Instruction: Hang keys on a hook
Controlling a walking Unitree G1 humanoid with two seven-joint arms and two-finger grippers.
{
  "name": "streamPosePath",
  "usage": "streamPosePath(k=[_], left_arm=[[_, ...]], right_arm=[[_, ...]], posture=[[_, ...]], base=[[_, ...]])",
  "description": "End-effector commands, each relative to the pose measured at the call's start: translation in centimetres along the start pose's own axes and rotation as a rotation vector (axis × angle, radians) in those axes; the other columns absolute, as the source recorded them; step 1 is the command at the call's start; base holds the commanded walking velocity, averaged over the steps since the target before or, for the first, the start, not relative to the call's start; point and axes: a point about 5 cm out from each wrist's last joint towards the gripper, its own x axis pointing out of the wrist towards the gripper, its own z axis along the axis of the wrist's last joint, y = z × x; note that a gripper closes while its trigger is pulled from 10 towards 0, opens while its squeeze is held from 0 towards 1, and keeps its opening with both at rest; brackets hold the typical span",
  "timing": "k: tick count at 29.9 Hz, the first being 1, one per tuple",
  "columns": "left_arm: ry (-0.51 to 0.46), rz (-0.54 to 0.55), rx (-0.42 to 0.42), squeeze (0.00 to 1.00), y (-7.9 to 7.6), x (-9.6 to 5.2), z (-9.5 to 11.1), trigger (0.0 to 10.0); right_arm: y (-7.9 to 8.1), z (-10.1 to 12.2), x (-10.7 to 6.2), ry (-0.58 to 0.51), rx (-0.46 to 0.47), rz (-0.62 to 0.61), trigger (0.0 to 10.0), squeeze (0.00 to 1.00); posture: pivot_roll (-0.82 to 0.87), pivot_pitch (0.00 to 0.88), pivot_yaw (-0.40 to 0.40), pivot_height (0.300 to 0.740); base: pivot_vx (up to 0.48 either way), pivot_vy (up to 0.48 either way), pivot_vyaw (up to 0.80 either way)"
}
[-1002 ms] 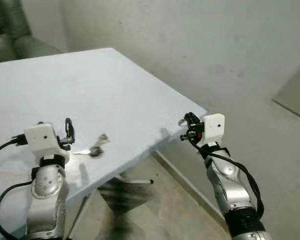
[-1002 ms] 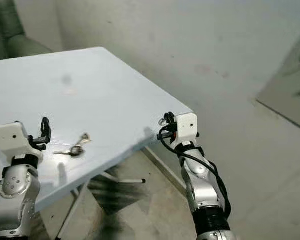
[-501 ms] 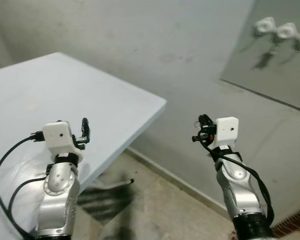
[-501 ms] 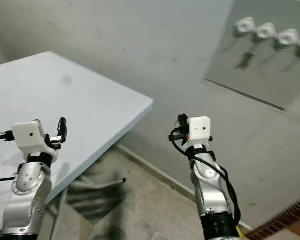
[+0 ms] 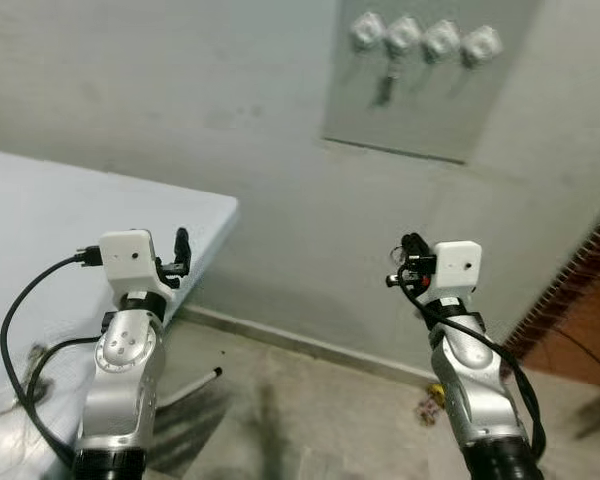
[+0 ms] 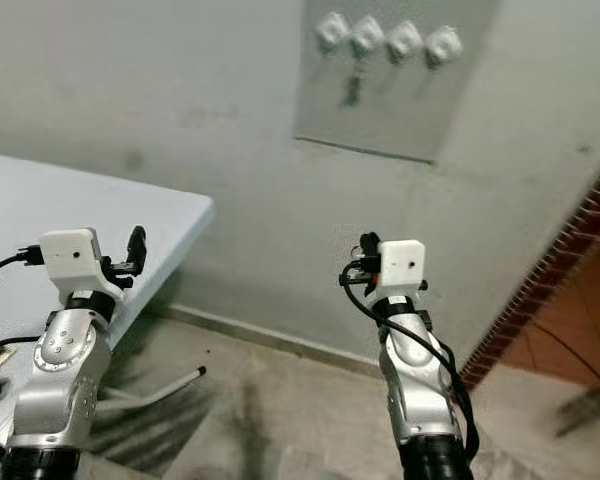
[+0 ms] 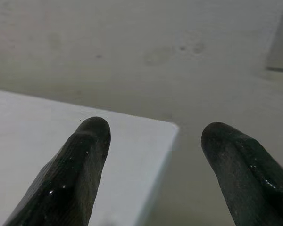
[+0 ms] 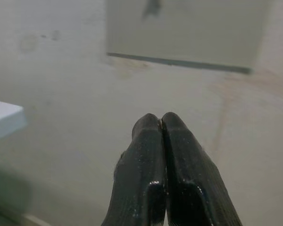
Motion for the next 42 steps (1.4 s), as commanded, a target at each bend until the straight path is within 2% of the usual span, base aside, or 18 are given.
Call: streamPosePath(k=[1, 6, 16, 23, 42], left_arm=[[0.011, -0.01, -0.003, 0.0, -0.4, 0.0, -0.1, 10.0], [0.013, -0.011, -0.007, 0.0, -0.6, -0.3, -0.3, 10.0], [0.045, -0.033, -0.015, 0.0, -1.1, -0.7, -0.7, 10.0], [0.049, -0.036, -0.05, 0.0, -1.2, -0.9, -0.9, 10.0], [0.044, -0.03, -0.084, 0.0, -1.2, -1.0, -0.8, 10.0]], right_arm=[[-0.5, 0.8, 0.2, -0.026, -0.017, -0.015, 10.0, 0.0], [-0.3, 0.7, 0.4, -0.021, -0.025, -0.008, 10.0, 0.0], [-0.1, 0.7, 0.2, -0.01, -0.022, 0.008, 10.0, 0.0], [-0.2, 0.7, 0.0, -0.012, -0.029, 0.02, 10.0, 0.0], [0.0, 1.0, 0.1, -0.009, -0.019, 0.055, 10.0, 0.0]], posture=[[-0.1, 0.0, 0.018, 0.74], [-0.09, 0.0, 0.01, 0.74], [-0.09, 0.0, -0.007, 0.74], [-0.09, 0.0, -0.014, 0.74], [-0.09, 0.0, -0.028, 0.74]], base=[[0.0, 0.0, -0.71], [0.0, 0.0, -0.68], [0.0, 0.0, 0.0], [0.0, 0.0, 0.0], [0.314, 0.0, 0.0]])
